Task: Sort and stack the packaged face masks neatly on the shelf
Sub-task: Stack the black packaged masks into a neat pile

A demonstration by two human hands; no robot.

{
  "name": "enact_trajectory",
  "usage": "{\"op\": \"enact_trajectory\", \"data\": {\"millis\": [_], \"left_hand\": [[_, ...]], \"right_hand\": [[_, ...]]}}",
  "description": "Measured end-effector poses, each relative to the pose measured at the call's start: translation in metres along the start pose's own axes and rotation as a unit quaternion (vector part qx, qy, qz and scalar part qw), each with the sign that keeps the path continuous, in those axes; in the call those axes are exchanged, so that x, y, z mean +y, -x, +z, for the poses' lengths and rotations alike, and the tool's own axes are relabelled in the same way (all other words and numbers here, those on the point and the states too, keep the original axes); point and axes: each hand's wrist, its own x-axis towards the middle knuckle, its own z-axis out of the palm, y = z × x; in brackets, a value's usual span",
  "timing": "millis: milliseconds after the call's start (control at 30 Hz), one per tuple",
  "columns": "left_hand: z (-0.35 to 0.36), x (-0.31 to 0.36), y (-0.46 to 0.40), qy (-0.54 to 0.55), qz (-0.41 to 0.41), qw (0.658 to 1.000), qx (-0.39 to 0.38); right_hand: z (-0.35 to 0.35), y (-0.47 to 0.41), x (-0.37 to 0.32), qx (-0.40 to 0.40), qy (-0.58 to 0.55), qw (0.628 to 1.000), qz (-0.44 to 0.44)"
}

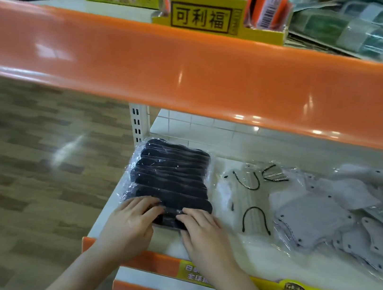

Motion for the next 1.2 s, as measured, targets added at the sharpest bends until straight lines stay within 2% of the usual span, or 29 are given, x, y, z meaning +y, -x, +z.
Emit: {"op": "enact_trajectory", "data": {"millis": [133,233,400,533,667,800,933,1067,1133,1200], "left_hand": [[-0.001,-0.008,0.003,-0.022,-0.023,0.996,-0.085],[-0.001,-0.012,0.002,-0.021,-0.039,0.993,-0.11],[0.005,-0.015,-0.002,-0.024,-0.077,0.991,-0.104],[0.004,-0.03,-0.019,0.023,-0.14,0.989,-0.035],[0.003,-0.042,-0.046,0.136,-0.239,0.961,-0.006],[0.003,-0.052,-0.066,0.175,-0.278,0.943,-0.044],[0.003,-0.061,-0.08,0.159,-0.257,0.949,-0.089],[0.004,-0.069,-0.087,0.137,-0.262,0.951,-0.087],[0.004,-0.071,-0.088,0.136,-0.265,0.952,-0.069],[0.005,-0.073,-0.091,0.147,-0.268,0.95,-0.06]], "right_hand": [[0.001,-0.004,-0.012,-0.026,0.005,0.999,0.028],[0.002,-0.009,-0.019,-0.04,0.015,0.997,0.056],[0.002,-0.013,-0.024,-0.064,0.027,0.994,0.081],[0.0,-0.017,-0.02,-0.038,0.007,0.989,0.141],[-0.006,-0.026,-0.013,-0.14,0.005,0.972,0.189],[0.002,-0.032,-0.02,-0.203,0.02,0.963,0.178],[0.01,-0.039,-0.022,-0.194,0.028,0.964,0.178],[0.011,-0.047,-0.024,-0.198,0.017,0.961,0.193],[0.007,-0.051,-0.025,-0.159,-0.003,0.964,0.213],[0.004,-0.058,-0.021,-0.082,-0.034,0.96,0.267]]}}
